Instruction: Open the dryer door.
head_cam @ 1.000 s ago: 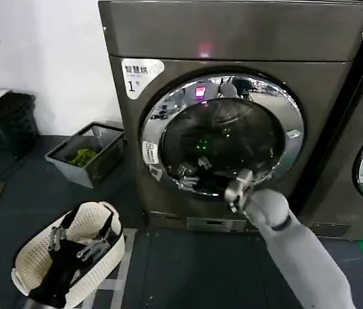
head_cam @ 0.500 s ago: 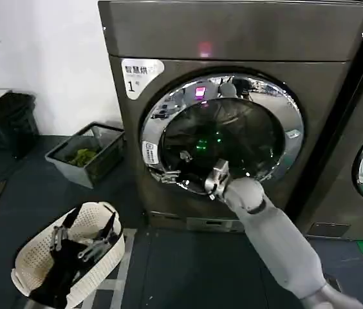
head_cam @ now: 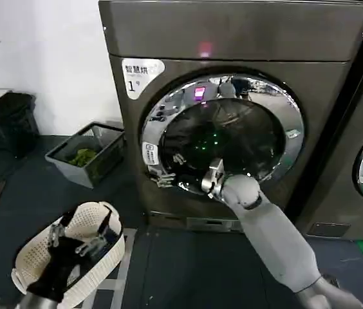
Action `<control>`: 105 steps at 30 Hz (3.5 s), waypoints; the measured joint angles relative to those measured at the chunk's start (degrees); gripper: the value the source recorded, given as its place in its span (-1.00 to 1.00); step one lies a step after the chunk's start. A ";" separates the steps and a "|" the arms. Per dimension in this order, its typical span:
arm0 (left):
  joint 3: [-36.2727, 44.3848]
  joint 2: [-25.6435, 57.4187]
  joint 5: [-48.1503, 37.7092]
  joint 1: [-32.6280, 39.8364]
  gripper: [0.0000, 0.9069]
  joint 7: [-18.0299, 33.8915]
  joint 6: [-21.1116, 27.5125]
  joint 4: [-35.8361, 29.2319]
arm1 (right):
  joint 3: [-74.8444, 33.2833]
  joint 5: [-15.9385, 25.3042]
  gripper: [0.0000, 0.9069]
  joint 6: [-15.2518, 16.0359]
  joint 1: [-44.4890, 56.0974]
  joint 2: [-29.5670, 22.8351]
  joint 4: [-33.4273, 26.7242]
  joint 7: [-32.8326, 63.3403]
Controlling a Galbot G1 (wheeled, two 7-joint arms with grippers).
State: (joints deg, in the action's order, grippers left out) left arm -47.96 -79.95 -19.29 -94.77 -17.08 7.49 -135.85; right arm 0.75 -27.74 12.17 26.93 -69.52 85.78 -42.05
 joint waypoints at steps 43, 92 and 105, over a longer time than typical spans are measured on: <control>29.08 32.33 -27.25 33.69 1.00 -3.91 -11.25 34.33 | -17.98 -4.59 1.00 -4.28 23.69 15.50 17.74 -37.52; 78.37 13.08 -26.73 70.07 1.00 -6.57 -12.13 43.37 | -101.41 9.38 1.00 -8.32 57.02 -3.15 21.90 23.69; 83.70 4.38 -24.47 75.11 1.00 -6.19 -12.64 48.93 | -109.90 11.40 1.00 -7.56 60.81 -5.89 26.80 27.85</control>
State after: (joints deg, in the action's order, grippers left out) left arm 35.74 -75.57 -43.76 -19.66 -23.27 -5.14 -86.92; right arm -109.14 -16.34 4.61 87.74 -75.40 112.59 -14.20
